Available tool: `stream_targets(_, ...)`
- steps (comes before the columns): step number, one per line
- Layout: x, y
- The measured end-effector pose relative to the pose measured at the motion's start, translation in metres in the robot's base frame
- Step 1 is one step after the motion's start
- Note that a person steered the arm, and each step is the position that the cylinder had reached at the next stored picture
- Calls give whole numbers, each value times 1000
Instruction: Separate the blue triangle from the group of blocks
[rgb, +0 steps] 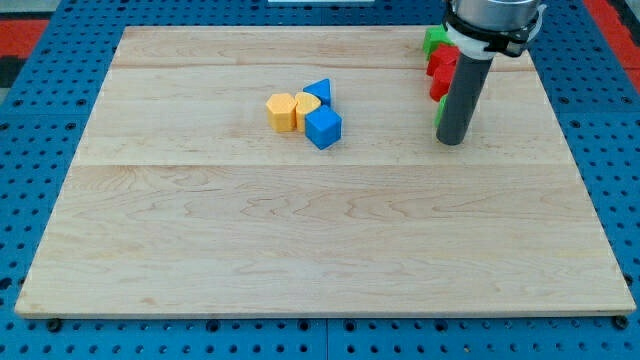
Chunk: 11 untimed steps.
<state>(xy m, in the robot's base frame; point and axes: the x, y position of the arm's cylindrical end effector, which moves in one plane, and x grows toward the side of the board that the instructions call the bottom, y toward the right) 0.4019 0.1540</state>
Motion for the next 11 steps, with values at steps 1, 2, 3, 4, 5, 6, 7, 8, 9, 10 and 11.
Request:
stream_targets(1, -13, 3)
stream_targets(2, -23, 3)
stream_targets(3, -24, 7)
stream_targets(4, -15, -4)
stream_targets(5, -13, -57)
stream_targets(6, -14, -109)
stream_targets(7, -19, -140)
stream_targets(8, -34, -152)
stream_targets(9, -54, -154)
stream_targets(10, -72, -154)
stream_targets(11, -88, -158)
